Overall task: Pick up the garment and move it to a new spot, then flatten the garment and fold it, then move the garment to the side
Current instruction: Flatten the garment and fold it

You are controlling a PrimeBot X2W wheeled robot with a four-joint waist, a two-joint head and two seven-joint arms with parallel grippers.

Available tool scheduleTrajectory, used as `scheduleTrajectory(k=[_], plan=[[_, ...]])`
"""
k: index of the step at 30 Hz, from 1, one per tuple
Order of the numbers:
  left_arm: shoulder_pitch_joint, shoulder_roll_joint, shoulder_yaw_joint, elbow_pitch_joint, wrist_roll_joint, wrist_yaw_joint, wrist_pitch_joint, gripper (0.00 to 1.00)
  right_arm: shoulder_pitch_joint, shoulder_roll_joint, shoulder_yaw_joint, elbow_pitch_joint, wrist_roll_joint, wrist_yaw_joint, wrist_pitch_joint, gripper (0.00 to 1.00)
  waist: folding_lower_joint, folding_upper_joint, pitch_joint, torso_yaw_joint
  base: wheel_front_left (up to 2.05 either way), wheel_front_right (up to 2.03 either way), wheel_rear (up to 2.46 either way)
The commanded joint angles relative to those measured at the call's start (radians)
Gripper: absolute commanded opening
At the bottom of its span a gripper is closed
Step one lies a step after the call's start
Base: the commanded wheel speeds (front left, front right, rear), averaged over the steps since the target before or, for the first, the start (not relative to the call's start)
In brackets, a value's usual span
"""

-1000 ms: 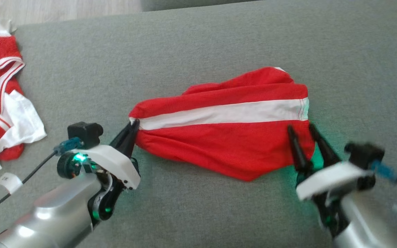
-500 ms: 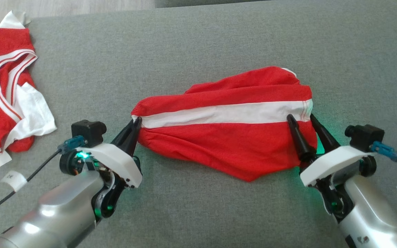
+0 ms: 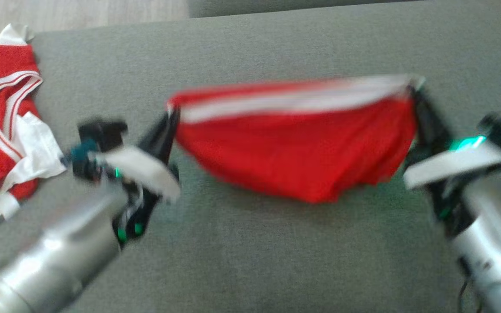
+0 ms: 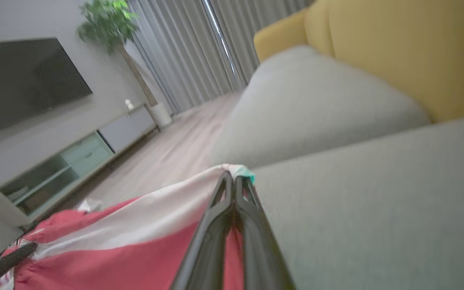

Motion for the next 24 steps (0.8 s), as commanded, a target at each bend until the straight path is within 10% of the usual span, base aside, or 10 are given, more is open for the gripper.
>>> scheduleTrajectory(k=[1, 7, 16, 24], plan=[[-0.119, 0.035, 0.087, -0.049, 0.020, -0.005, -0.013, 0.00, -0.088, -0.043, -0.024, -0.081, 0.000, 0.008, -0.017, 0.00, 0.0000, 0.0000, 0.008, -0.014, 0.00, 0.00, 0.00], [-0.370, 0.018, 0.197, -0.095, 0.130, -0.006, -0.013, 0.00, -0.394, -0.149, -0.106, -0.214, -0.057, 0.008, 0.058, 0.00, 0.0000, 0.0000, 0.071, -0.055, 0.00, 0.00, 0.00], [-0.641, -0.151, 0.530, 0.013, 0.375, -0.035, -0.013, 0.00, -0.869, -0.183, -0.132, -0.119, -0.105, 0.008, 0.047, 0.00, 0.0000, 0.0000, 0.165, -0.069, 0.00, 0.00, 0.00], [-0.370, -0.218, 0.631, 0.033, 0.473, -0.160, -0.013, 0.00, -0.733, -0.234, -0.102, -0.140, -0.046, 0.008, 0.039, 0.00, 0.0000, 0.0000, 0.164, -0.031, 0.00, 0.00, 0.00]])
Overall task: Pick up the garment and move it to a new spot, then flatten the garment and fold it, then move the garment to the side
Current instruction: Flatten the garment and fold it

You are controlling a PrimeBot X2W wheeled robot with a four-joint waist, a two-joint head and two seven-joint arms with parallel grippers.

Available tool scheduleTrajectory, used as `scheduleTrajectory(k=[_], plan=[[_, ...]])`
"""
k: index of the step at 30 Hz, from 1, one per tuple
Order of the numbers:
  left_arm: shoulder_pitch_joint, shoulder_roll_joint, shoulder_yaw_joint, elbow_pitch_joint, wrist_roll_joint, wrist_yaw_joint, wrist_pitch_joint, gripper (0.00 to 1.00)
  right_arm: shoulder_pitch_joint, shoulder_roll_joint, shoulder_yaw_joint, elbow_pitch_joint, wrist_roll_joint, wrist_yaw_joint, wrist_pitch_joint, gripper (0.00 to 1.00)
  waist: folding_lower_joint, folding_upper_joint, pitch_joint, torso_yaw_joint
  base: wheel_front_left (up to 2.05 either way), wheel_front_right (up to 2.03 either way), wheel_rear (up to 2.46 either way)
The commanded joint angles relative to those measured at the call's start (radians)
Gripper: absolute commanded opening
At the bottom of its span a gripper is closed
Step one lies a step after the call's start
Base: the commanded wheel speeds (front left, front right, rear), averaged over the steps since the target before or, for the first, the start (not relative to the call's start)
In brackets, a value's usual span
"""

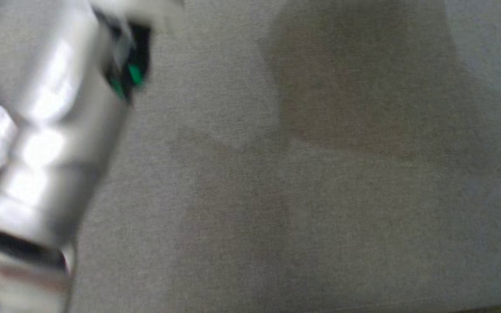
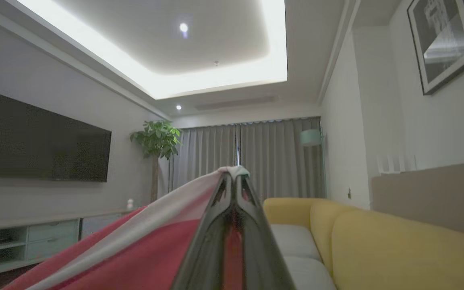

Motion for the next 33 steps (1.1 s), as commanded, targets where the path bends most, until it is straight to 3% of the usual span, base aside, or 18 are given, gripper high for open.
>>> scheduleTrajectory(k=[1, 7, 12, 18, 22, 27, 33], plan=[[0.074, 0.025, 0.004, -0.007, 0.005, -0.010, -0.004, 0.00, 0.132, -0.019, -0.014, -0.025, 0.019, 0.008, 0.010, 0.00, -0.0001, 0.0000, -0.013, 0.022, 0.00, 0.00, 0.00], [0.438, 0.024, -0.136, -0.071, 0.016, -0.020, -0.004, 0.00, 0.639, -0.040, -0.060, -0.118, 0.049, 0.008, 0.090, 0.00, -0.0001, 0.0000, -0.056, 0.056, 0.00, 0.00, 0.00], [0.705, 0.057, -0.173, -0.156, 0.061, -0.020, -0.004, 0.00, 1.015, -0.011, -0.161, -0.265, 0.065, 0.008, 0.168, 0.00, -0.0001, 0.0000, -0.108, 0.048, 0.00, 0.00, 0.00], [0.942, 0.096, -0.166, -0.210, 0.122, -0.015, -0.004, 0.00, 1.331, 0.027, -0.257, -0.470, 0.082, 0.008, 0.286, 0.00, -0.0001, 0.0000, -0.166, 0.031, 0.00, 0.00, 0.00], [1.093, 0.139, -0.174, -0.279, 0.091, -0.001, 0.002, 0.00, 1.534, 0.052, -0.359, -0.635, 0.071, 0.008, 0.372, 0.00, -0.0001, 0.0000, -0.212, 0.024, 0.00, 0.00, 0.00], [1.167, 0.176, -0.132, -0.463, 0.008, 0.029, 0.033, 0.00, 1.591, 0.140, -0.493, -0.783, 0.009, 0.008, 0.425, 0.00, -0.0001, 0.0000, -0.241, 0.031, 0.00, 0.00, 0.00], [1.071, 0.107, -0.076, -0.573, -0.152, 0.029, 0.130, 0.00, 1.378, 0.203, -0.481, -0.701, -0.060, 0.008, 0.461, 0.00, -0.0001, 0.0000, -0.210, 0.082, 0.00, 0.00, 0.00]])
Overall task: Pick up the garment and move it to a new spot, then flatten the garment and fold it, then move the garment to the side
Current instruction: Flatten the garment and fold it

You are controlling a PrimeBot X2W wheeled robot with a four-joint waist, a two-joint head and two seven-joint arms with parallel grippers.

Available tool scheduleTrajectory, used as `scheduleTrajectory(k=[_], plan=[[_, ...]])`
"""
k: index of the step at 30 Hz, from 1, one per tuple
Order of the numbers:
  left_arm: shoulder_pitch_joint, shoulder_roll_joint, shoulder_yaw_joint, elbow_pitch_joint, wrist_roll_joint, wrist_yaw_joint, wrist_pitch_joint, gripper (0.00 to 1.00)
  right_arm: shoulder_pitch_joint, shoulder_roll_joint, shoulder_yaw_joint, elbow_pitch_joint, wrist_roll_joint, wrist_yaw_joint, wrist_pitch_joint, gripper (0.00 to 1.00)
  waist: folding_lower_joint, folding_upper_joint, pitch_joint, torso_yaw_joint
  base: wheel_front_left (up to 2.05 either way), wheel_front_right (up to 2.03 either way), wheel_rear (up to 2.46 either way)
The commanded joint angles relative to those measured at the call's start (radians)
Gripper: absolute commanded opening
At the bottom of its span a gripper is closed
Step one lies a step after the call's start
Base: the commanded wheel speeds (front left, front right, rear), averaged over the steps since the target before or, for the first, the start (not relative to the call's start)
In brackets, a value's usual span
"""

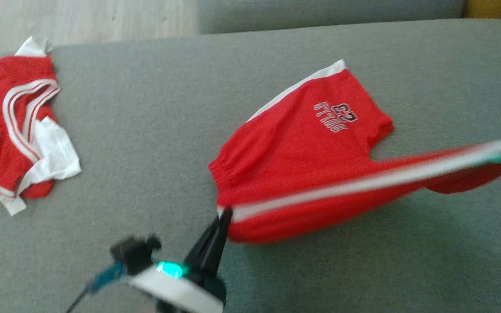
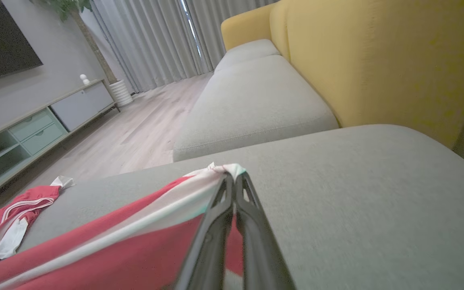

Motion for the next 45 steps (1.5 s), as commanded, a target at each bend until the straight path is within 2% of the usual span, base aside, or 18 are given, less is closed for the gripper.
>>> scheduleTrajectory(k=[1, 5, 9, 15, 21, 22, 23, 24, 25, 26, 27, 31, 33, 34, 36, 41, 45], plan=[[-0.062, -0.006, 0.048, -0.024, -0.020, 0.003, 0.006, 0.00, -0.068, -0.025, 0.015, -0.015, -0.011, 0.007, 0.001, 0.00, 0.0002, -0.0001, 0.024, 0.023, 0.00, 0.00, 0.00], [-0.173, -0.072, 0.085, 0.026, -0.094, 0.012, 0.052, 0.00, -0.261, -0.034, 0.077, 0.141, -0.027, 0.007, 0.000, 0.00, 0.0002, -0.0001, 0.074, 0.062, 0.00, 0.00, 0.00], [-0.309, -0.133, 0.112, 0.130, -0.144, 0.002, 0.088, 0.00, -0.472, -0.077, 0.168, 0.318, -0.024, 0.007, 0.011, 0.00, 0.0002, -0.0001, 0.136, 0.109, 0.00, 0.00, 0.00], [-0.446, -0.177, 0.129, 0.300, -0.128, -0.013, 0.059, 0.00, -0.682, -0.113, 0.269, 0.517, -0.034, 0.007, 0.033, 0.00, 0.0002, -0.0001, 0.199, 0.148, 0.00, 0.00, 0.00], [-0.536, -0.203, 0.115, 0.437, -0.129, -0.033, 0.046, 0.00, -0.836, -0.120, 0.380, 0.695, -0.026, 0.007, 0.025, 0.00, 0.0002, -0.0001, 0.241, 0.165, 0.00, 0.00, 0.00], [-0.546, -0.206, 0.109, 0.455, -0.126, -0.036, 0.042, 0.11, -0.856, -0.116, 0.395, 0.722, -0.019, 0.007, 0.019, 0.00, 0.0002, -0.0001, 0.244, 0.165, 0.00, 0.00, 0.00], [-0.555, -0.208, 0.105, 0.470, -0.128, -0.039, 0.038, 0.33, -0.874, -0.114, 0.411, 0.746, -0.013, 0.007, 0.013, 0.00, 0.0002, -0.0001, 0.247, 0.166, 0.00, 0.00, 0.00], [-0.555, -0.208, 0.105, 0.470, -0.128, -0.039, 0.038, 0.33, -0.874, -0.114, 0.411, 0.746, -0.013, 0.007, 0.013, 0.00, 0.0002, -0.0001, 0.247, 0.166, 0.00, 0.00, 0.00], [-0.563, -0.210, 0.101, 0.485, -0.129, -0.041, 0.032, 0.75, -0.891, -0.113, 0.427, 0.765, -0.003, 0.007, 0.002, 0.15, 0.0002, -0.0001, 0.250, 0.166, 0.00, 0.00, 0.00], [-0.571, -0.211, 0.098, 0.499, -0.125, -0.042, 0.020, 1.00, -0.905, -0.113, 0.440, 0.783, 0.007, 0.007, -0.011, 0.76, 0.0002, -0.0001, 0.251, 0.166, 0.00, 0.00, 0.00], [-0.576, -0.213, 0.097, 0.512, -0.124, -0.044, 0.008, 1.00, -0.916, -0.115, 0.452, 0.794, 0.016, 0.007, -0.033, 1.00, 0.0002, -0.0001, 0.250, 0.167, 0.00, 0.00, 0.00], [-0.577, -0.204, 0.067, 0.542, -0.082, -0.047, -0.062, 1.00, -0.898, -0.135, 0.498, 0.809, 0.074, 0.007, -0.089, 1.00, 0.0002, -0.0001, 0.223, 0.163, 0.00, 0.00, 0.00], [-0.566, -0.183, 0.046, 0.545, -0.014, -0.045, -0.106, 1.00, -0.854, -0.155, 0.521, 0.790, 0.108, 0.007, -0.106, 1.00, 0.0002, -0.0001, 0.202, 0.156, 0.00, 0.00, 0.00], [-0.555, -0.171, 0.040, 0.544, 0.032, -0.028, -0.124, 1.00, -0.826, -0.166, 0.529, 0.777, 0.123, 0.007, -0.115, 1.00, 0.0002, -0.0001, 0.190, 0.152, 0.00, 0.00, 0.00], [-0.519, -0.153, 0.050, 0.523, 0.131, 0.033, -0.140, 1.00, -0.761, -0.182, 0.533, 0.751, 0.147, 0.007, -0.134, 1.00, 0.0002, -0.0001, 0.167, 0.143, 0.00, 0.00, 0.00], [-0.325, -0.160, 0.195, 0.292, 0.439, 0.204, -0.142, 1.00, -0.613, -0.175, 0.493, 0.725, 0.149, 0.007, -0.177, 1.00, 0.0002, -0.0001, 0.128, 0.137, 0.00, 0.00, 0.00], [-0.153, -0.187, 0.245, 0.137, 0.640, 0.285, -0.143, 1.00, -0.602, -0.139, 0.430, 0.776, 0.111, 0.007, -0.194, 1.00, 0.0002, -0.0001, 0.114, 0.163, 0.00, 0.00, 0.00]])
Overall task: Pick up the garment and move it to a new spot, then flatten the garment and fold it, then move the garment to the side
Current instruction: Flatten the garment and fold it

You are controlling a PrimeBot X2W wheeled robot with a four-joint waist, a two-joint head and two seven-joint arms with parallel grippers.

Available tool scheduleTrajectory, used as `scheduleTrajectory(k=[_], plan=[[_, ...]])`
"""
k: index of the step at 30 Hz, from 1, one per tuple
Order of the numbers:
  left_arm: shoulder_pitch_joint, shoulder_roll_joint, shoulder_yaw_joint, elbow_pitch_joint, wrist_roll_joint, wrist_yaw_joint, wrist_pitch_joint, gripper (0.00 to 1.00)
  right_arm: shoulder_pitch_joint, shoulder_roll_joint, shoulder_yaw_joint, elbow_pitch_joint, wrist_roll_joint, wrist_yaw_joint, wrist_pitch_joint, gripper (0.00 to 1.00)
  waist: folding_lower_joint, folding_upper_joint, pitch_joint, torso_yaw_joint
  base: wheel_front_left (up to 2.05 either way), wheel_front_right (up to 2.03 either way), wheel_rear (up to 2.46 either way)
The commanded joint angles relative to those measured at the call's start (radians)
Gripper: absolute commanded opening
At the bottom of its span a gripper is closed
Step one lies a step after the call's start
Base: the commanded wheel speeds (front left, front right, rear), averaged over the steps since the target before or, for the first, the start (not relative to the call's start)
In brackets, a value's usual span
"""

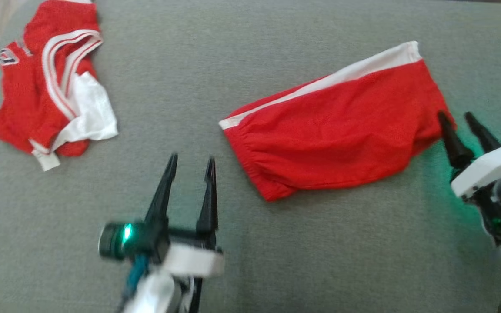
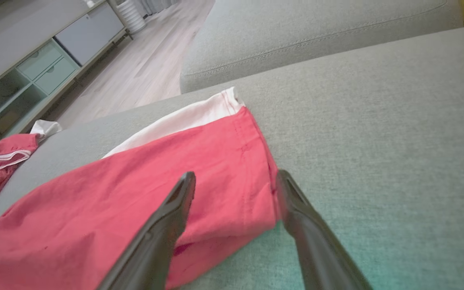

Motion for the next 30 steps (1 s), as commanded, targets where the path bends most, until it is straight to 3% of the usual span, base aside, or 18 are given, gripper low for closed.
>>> scheduleTrajectory(k=[1, 8, 14, 15, 17, 24, 30], plan=[[0.000, -0.003, 0.050, -0.054, 0.028, 0.016, -0.009, 1.00, -0.045, -0.006, -0.007, -0.009, -0.022, 0.007, -0.016, 1.00, 0.0002, 0.0000, -0.004, 0.022, 0.00, 0.00, 0.00], [0.104, -0.034, 0.034, -0.179, 0.209, 0.056, -0.009, 1.00, -0.189, -0.002, -0.093, 0.250, -0.196, 0.007, -0.017, 1.00, 0.0002, 0.0000, 0.011, 0.134, 0.00, 0.00, 0.00], [0.110, -0.044, 0.006, -0.195, 0.242, 0.050, -0.009, 1.00, -0.277, -0.005, -0.121, 0.475, -0.299, 0.007, 0.014, 1.00, 0.0002, 0.0000, 0.024, 0.191, 0.00, 0.00, 0.00], [0.110, -0.045, 0.005, -0.195, 0.243, 0.050, -0.009, 1.00, -0.284, 0.000, -0.119, 0.504, -0.305, 0.007, 0.025, 0.89, 0.0002, 0.0000, 0.024, 0.194, 0.00, 0.00, 0.00], [0.112, -0.046, 0.008, -0.192, 0.240, 0.050, -0.009, 1.00, -0.292, 0.020, -0.108, 0.538, -0.300, 0.007, 0.040, 0.00, 0.0002, 0.0000, 0.021, 0.192, 0.00, 0.00, 0.00], [0.118, -0.048, 0.021, -0.182, 0.233, 0.043, -0.009, 1.00, -0.302, 0.048, -0.071, 0.535, -0.255, 0.007, -0.002, 0.00, 0.0002, 0.0000, -0.005, 0.110, 0.00, 0.00, 0.00], [0.117, -0.049, 0.029, -0.171, 0.240, 0.025, -0.009, 1.00, -0.328, 0.016, -0.029, 0.513, -0.240, 0.007, -0.030, 0.00, 0.0002, 0.0000, -0.033, -0.036, 0.00, 0.00, 0.00]])
